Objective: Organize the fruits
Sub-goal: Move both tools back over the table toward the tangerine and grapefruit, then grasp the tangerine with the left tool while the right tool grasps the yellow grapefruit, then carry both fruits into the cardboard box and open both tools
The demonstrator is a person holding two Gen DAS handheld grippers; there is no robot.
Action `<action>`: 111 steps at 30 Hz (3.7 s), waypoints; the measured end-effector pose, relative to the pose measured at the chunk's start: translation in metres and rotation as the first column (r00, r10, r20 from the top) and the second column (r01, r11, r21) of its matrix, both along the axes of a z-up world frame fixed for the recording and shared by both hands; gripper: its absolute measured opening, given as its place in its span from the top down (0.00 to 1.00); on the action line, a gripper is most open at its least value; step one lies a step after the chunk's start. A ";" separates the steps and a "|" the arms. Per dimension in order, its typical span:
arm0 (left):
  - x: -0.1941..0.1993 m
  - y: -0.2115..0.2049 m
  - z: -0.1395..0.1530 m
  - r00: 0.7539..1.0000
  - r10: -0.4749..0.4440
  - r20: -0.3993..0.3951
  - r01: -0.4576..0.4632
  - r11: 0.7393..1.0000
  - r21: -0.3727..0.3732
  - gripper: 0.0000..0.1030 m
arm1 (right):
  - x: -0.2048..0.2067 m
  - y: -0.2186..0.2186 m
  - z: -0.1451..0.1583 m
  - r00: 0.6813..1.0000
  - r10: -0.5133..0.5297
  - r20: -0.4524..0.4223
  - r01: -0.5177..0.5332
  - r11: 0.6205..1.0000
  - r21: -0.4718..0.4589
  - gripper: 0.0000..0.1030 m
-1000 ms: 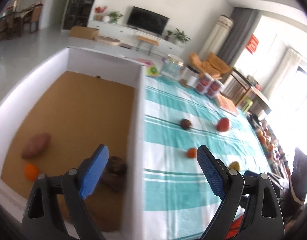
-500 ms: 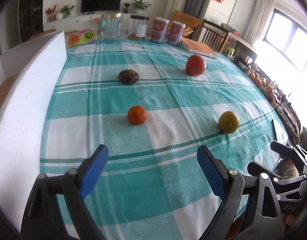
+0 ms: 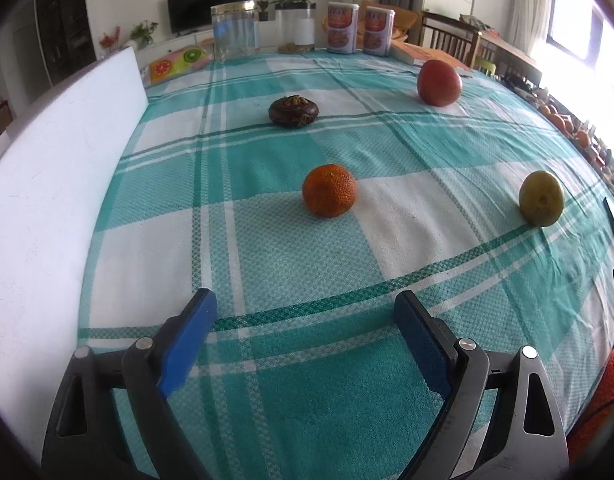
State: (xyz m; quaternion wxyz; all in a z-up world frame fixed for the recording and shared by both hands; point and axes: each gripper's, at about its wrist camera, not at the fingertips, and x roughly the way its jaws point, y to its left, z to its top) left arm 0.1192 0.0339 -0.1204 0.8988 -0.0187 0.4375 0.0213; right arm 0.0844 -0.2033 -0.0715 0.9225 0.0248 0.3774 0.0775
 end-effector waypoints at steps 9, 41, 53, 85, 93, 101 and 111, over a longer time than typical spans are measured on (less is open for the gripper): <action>0.003 0.000 -0.002 1.000 0.008 -0.017 -0.008 1.000 0.007 0.05 | 0.001 -0.002 -0.003 1.000 -0.005 -0.003 0.005 1.000 0.002 0.04; 0.067 -0.013 0.005 0.999 -0.038 -0.003 0.038 0.999 -0.004 0.64 | 0.004 -0.034 -0.005 0.998 -0.055 -0.023 0.058 0.983 0.173 0.04; 0.029 -0.011 0.010 0.997 -0.068 -0.026 0.065 0.993 -0.102 0.70 | 0.065 -0.033 -0.026 0.988 -0.078 -0.134 0.107 0.970 0.218 0.04; 0.011 0.003 0.024 0.999 -0.039 -0.037 0.034 0.994 -0.107 0.70 | 0.085 -0.020 -0.037 0.997 0.031 -0.064 -0.008 0.944 0.330 0.51; 0.009 0.002 0.027 0.999 -0.044 -0.029 0.041 0.995 -0.096 0.70 | 0.079 -0.009 -0.032 0.997 0.059 -0.042 -0.045 0.958 0.282 0.51; -0.001 0.014 0.039 0.998 -0.049 -0.034 0.041 0.977 -0.207 0.70 | 0.081 -0.008 -0.036 0.996 0.062 -0.062 -0.042 0.961 0.274 0.51; -0.076 0.089 0.129 0.995 -0.029 0.093 0.065 0.906 -0.417 0.70 | 0.044 0.083 -0.022 0.921 0.375 -0.101 -0.331 0.894 0.303 0.51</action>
